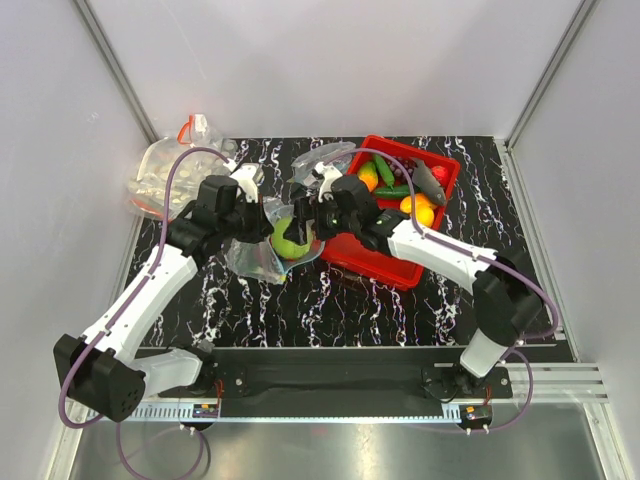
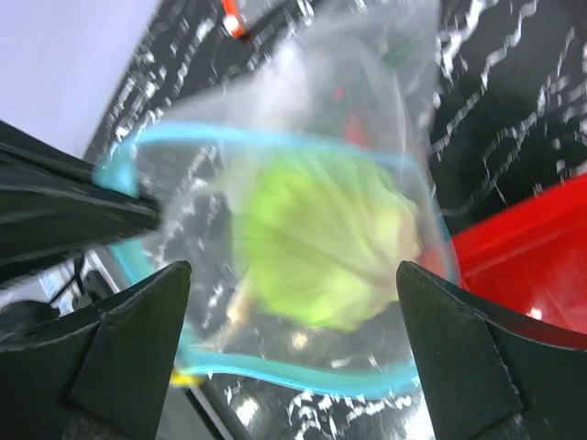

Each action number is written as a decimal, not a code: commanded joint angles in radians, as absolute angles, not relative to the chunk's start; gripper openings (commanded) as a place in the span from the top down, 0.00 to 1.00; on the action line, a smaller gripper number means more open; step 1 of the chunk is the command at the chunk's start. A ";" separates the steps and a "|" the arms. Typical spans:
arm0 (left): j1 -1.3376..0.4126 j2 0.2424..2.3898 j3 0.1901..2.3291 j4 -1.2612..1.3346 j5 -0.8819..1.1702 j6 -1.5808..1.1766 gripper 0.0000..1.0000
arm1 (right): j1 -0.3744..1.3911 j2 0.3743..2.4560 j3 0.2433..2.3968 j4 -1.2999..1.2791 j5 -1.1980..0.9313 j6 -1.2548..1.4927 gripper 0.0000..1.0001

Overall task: Place the food in the zip-top bag and seal the zipper
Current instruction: Place the fake vegetable in the zipper food storage bag.

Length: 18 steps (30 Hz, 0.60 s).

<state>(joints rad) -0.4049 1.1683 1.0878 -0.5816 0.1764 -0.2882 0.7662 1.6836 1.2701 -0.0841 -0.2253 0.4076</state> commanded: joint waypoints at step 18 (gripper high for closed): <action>-0.400 1.175 1.131 -0.555 0.193 -0.285 1.00 | 0.560 1.442 1.252 -0.440 0.135 0.285 0.24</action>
<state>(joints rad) -0.4038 1.1793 1.0882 -0.5861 0.1768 -0.2882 0.6334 1.4334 1.2362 -0.3096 0.0826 0.3279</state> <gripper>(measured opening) 0.012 0.758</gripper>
